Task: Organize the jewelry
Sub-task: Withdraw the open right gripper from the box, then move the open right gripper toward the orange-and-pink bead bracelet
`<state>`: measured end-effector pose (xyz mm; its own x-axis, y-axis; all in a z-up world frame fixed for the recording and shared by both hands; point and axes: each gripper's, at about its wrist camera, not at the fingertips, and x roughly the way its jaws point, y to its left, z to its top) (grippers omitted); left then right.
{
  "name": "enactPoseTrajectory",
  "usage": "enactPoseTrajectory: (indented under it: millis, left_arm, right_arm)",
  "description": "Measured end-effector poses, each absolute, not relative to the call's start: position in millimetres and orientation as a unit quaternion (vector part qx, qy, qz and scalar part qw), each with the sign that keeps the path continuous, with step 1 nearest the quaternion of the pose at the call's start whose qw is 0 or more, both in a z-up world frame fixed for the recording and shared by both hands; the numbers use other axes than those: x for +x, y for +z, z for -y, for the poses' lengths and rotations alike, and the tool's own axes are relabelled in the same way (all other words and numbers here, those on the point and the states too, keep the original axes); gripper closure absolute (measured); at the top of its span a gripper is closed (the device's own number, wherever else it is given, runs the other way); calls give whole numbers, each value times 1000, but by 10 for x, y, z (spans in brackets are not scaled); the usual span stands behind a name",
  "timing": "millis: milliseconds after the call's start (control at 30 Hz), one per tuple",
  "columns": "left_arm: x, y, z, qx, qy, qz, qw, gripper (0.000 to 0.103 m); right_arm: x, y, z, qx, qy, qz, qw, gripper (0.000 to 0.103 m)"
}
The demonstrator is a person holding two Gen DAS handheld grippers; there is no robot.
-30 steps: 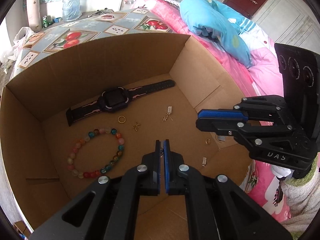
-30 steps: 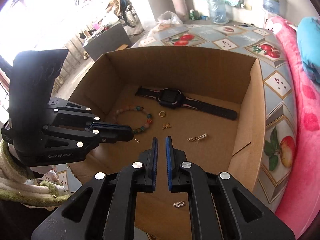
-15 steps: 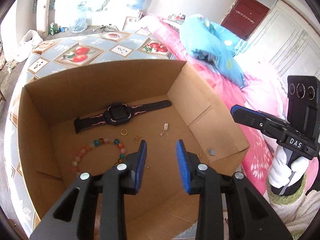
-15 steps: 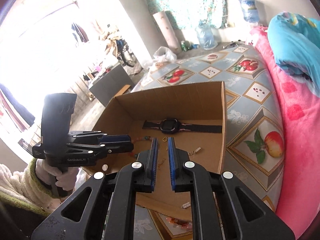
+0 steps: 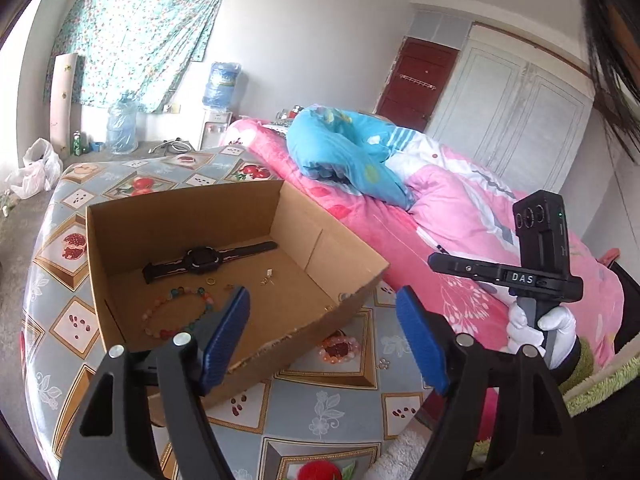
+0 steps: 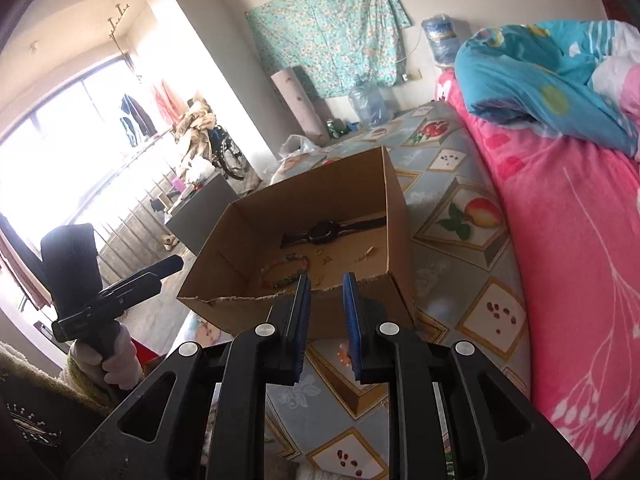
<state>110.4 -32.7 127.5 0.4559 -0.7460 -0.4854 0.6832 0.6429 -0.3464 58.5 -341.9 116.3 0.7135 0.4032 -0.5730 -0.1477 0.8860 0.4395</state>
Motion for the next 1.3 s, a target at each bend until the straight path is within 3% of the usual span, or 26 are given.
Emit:
enactPoseTrajectory:
  millis: [333,567,1100,1300]
  left_arm:
    - [635,860,586,-9,-431,-354,830,19]
    - [673,283,707,25,-335,-398,853,19]
    - [590,-92,272,12,-265,-402,877,19]
    - [552,-117,211,30,-261,-384,885,19]
  right_arm:
    - [479,290,3206,126,65,-444,885,85]
    - [534,-103,3107,68,36,-477,875,98]
    - [547,-152,2521,122,85,-459,876,99]
    - [439,33,2729,121,35,-444,887,99]
